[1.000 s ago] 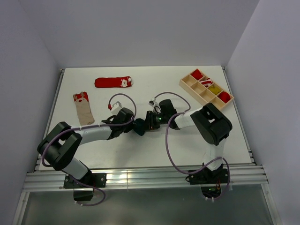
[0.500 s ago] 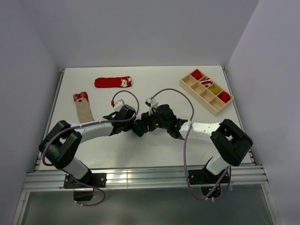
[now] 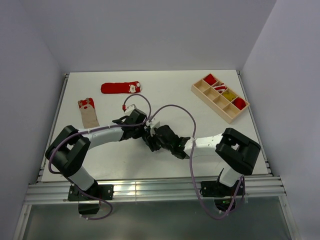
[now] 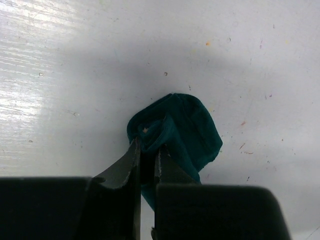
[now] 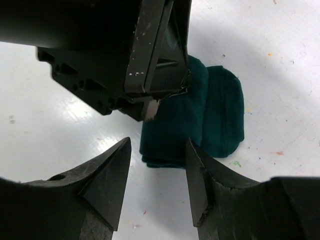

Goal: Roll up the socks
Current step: Roll the sock at the center of the board.

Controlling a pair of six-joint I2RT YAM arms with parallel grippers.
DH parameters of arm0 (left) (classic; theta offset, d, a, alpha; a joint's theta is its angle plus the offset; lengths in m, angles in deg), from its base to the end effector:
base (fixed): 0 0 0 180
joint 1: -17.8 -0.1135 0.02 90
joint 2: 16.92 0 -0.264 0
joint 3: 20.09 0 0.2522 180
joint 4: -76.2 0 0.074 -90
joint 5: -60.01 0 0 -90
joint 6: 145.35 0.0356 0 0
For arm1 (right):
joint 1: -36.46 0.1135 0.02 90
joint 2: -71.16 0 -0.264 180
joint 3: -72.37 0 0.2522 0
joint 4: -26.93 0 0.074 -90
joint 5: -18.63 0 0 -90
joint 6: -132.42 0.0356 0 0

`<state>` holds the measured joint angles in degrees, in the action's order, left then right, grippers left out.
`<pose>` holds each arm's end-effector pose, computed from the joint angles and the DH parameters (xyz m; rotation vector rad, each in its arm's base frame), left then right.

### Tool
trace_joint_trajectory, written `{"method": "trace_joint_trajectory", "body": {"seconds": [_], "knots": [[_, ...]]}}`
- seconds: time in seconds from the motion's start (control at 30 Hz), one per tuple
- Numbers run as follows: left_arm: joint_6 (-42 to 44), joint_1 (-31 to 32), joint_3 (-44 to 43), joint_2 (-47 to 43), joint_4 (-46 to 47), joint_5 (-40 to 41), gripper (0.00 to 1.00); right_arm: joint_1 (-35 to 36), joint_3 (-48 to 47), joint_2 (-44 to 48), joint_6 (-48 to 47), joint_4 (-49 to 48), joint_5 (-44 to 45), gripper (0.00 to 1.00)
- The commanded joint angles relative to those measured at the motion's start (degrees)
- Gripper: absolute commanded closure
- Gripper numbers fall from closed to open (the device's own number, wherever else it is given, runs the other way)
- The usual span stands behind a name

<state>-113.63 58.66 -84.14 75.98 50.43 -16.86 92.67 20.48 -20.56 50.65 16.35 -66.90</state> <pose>0.2452 -0.2014 0.1669 -0.4767 2.4960 -0.4270 0.1787 0.2620 0.1623 -0.8238 1.9713 0.5970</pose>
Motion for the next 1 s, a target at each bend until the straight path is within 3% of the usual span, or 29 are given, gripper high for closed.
{"method": "trace_joint_trajectory", "body": {"seconds": [0.0,0.33,0.43,0.5,0.6,0.63,0.83,0.97], "knots": [[1.9,0.0,-0.6,1.8,-4.2,-2.2,1.00,1.9,-3.1,-2.2,-3.9,-1.9,6.7,0.46],[2.8,0.1,-0.5,1.8,-3.4,-3.7,1.00,3.9,-7.4,-9.3,-6.6,1.6,12.1,0.46],[3.1,0.0,-0.6,1.6,-2.9,-4.0,0.99,4.0,-7.3,-10.6,-6.4,2.7,12.2,0.55],[3.1,0.0,-0.5,1.4,-2.7,-3.9,0.97,4.0,-6.9,-10.5,-5.9,3.2,12.0,0.71],[3.3,-0.1,-0.4,0.7,-2.0,-4.0,0.86,3.9,-6.3,-10.2,-4.9,4.1,10.7,0.94],[3.3,0.0,-0.3,0.0,-1.5,-3.9,0.77,3.8,-6.2,-10.2,-4.7,4.9,10.0,1.00],[2.1,-0.7,1.5,-4.6,-0.8,-1.7,0.49,1.0,-5.1,-7.8,-0.9,6.6,0.3,1.00],[0.2,-1.8,4.0,-8.8,1.0,-0.8,0.41,-3.0,-4.8,-6.5,2.7,7.6,-9.1,1.00]]}}
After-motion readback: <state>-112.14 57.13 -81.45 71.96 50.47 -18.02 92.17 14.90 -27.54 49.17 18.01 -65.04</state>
